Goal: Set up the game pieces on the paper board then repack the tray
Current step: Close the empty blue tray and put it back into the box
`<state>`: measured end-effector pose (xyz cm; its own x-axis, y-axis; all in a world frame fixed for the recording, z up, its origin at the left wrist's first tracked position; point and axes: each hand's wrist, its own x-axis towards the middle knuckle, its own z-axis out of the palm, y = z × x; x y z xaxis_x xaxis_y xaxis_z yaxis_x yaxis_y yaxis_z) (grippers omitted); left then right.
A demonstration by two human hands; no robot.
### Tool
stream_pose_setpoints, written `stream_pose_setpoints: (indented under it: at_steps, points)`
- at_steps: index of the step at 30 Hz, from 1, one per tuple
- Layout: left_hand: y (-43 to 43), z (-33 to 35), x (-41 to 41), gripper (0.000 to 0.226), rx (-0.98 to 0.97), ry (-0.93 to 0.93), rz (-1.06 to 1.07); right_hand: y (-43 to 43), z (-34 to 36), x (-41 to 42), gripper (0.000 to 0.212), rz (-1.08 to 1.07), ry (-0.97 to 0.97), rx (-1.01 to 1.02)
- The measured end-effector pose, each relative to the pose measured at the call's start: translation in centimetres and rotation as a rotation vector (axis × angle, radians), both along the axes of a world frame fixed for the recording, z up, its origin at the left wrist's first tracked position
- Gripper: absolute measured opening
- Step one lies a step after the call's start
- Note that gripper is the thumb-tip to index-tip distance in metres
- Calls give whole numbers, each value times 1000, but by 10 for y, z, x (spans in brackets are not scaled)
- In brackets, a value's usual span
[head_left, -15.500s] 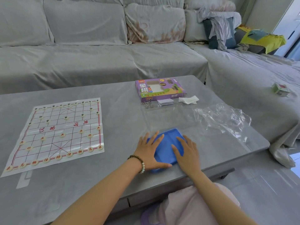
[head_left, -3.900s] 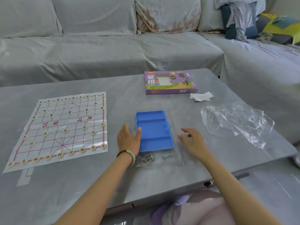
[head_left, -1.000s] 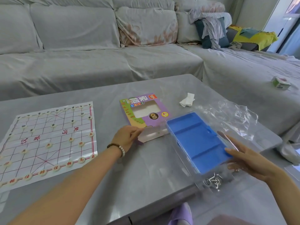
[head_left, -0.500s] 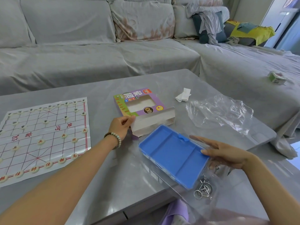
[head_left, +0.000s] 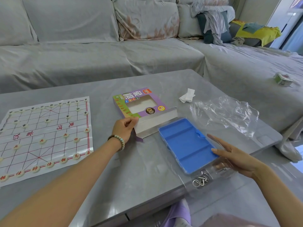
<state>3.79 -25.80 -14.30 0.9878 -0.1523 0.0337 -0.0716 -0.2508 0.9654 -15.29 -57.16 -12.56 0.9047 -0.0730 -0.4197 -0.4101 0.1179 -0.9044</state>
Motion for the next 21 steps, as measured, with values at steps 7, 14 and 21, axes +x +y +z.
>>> stream_pose_setpoints:
  at_steps: [7,14,21]
  points:
    - [-14,5,-7,27,-99,46,140,29,7,4,55,63,-33,-76]
    - [-15,11,-15,29,-182,100,126,31,14,3,56,99,-62,-116]
    - [-5,17,-21,19,-158,96,-62,41,16,7,55,116,-36,-113]
